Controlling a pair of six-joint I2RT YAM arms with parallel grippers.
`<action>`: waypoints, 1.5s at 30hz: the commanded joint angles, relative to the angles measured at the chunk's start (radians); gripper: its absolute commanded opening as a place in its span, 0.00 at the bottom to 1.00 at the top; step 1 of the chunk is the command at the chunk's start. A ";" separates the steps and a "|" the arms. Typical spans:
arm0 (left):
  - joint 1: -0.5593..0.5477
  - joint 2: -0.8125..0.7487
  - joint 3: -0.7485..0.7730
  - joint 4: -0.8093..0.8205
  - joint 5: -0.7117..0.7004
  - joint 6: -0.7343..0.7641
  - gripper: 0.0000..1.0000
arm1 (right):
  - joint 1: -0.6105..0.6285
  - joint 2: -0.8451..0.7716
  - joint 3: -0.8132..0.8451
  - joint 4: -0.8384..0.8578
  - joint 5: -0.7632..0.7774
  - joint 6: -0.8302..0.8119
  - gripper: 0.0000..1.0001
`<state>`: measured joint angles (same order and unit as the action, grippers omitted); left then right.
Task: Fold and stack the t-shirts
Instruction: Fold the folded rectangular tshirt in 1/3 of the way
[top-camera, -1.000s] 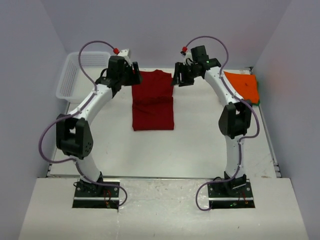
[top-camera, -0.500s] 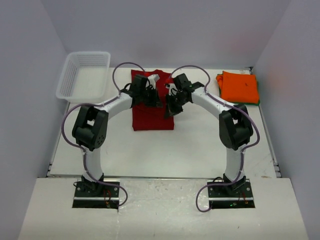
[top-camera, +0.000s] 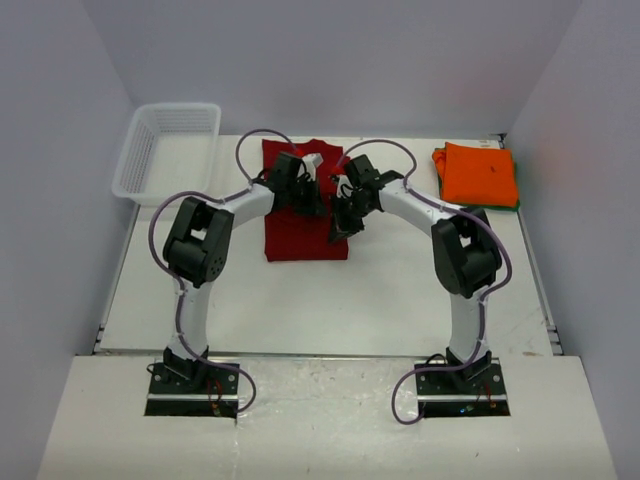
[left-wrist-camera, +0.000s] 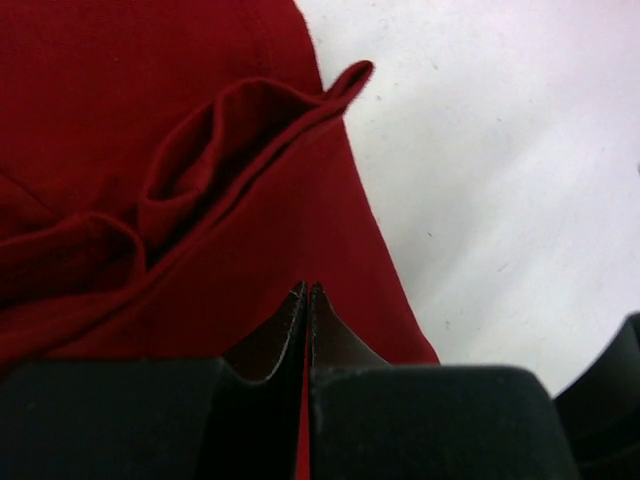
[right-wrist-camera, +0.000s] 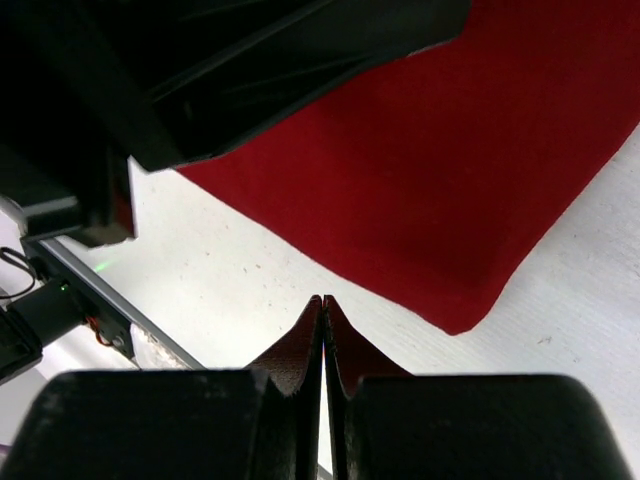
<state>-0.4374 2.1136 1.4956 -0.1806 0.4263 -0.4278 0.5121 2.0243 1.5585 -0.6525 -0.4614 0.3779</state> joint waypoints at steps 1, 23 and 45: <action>0.020 0.043 0.067 0.018 0.006 0.017 0.00 | -0.001 0.034 0.052 -0.001 0.017 0.024 0.00; 0.160 0.453 0.776 -0.057 0.218 0.049 0.00 | 0.000 -0.070 -0.023 -0.050 0.096 0.029 0.00; 0.152 -0.173 0.071 -0.264 -0.316 0.106 0.00 | -0.053 -0.165 -0.011 -0.053 0.168 0.012 0.00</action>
<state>-0.2836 1.9202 1.5997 -0.4046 0.1543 -0.3370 0.4553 1.9335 1.5490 -0.7174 -0.3042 0.4023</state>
